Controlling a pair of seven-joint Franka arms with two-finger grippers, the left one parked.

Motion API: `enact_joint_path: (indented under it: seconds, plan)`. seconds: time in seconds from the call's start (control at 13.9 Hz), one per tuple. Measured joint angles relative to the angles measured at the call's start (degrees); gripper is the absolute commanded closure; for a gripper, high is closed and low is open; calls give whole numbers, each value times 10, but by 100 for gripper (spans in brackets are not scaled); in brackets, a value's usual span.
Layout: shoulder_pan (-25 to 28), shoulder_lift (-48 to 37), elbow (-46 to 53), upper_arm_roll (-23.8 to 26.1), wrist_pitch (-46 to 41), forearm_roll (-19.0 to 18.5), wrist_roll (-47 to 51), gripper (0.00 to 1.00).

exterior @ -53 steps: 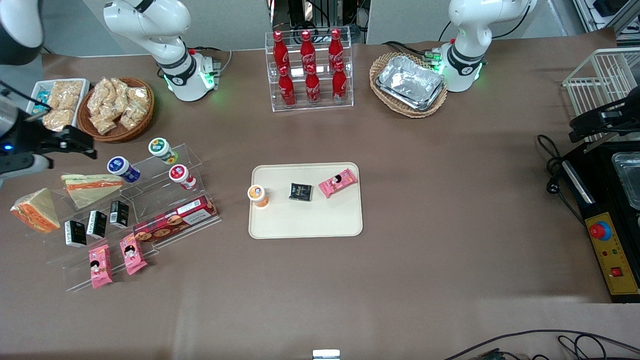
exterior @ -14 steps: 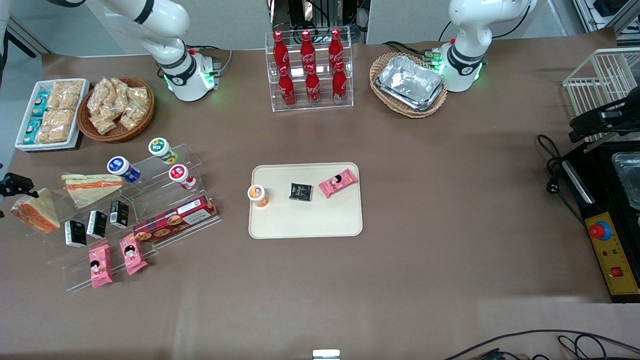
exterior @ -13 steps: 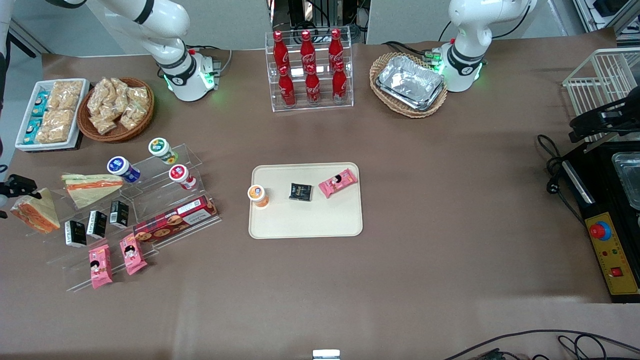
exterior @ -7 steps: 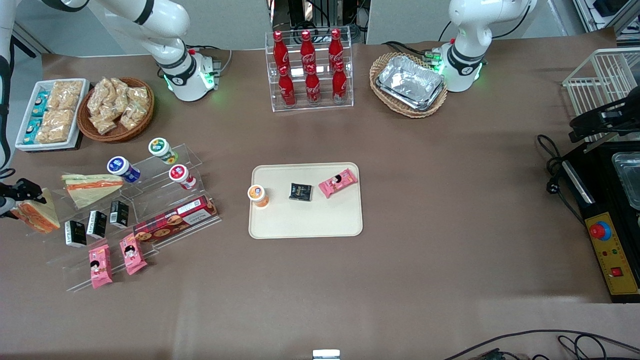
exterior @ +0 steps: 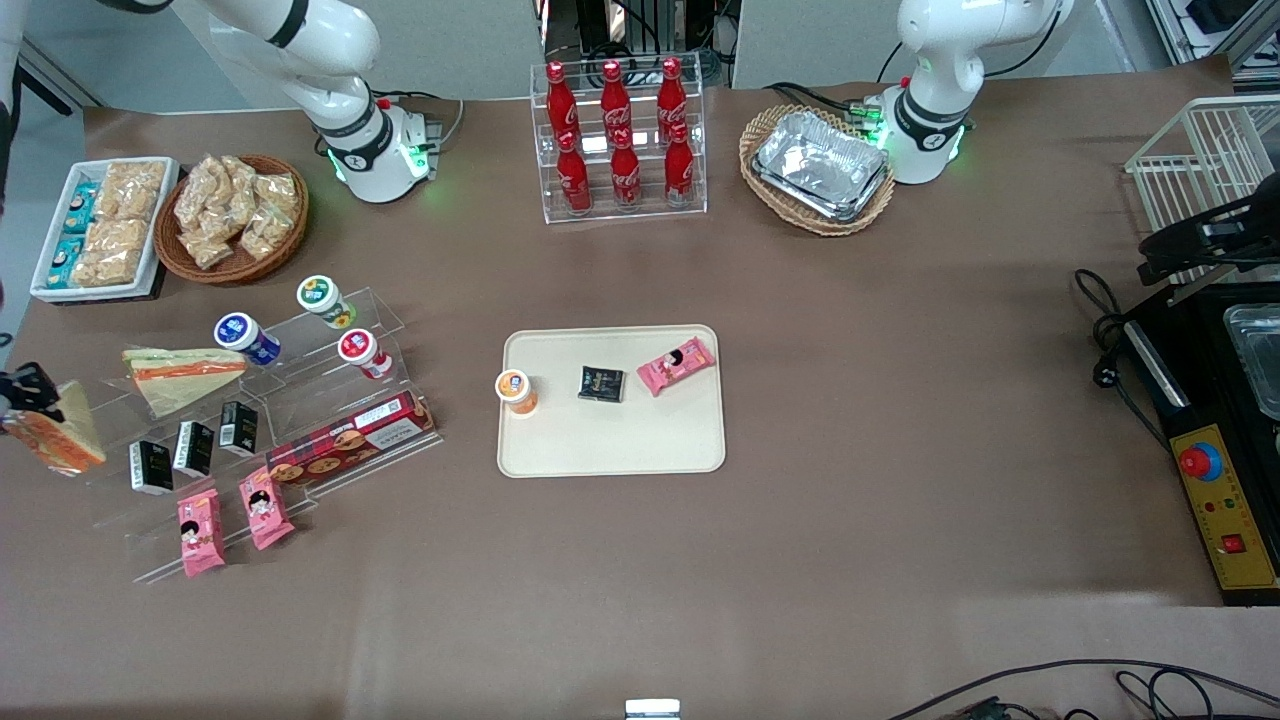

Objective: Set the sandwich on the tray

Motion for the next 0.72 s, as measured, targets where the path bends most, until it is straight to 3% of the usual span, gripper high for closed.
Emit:
enact_joint_path:
  seconds: [0.29,0.72]
  plan:
    - [19,-62,28,1,-89,0,12,100]
    - [120,-124,32,5,-194,-26,229,100]
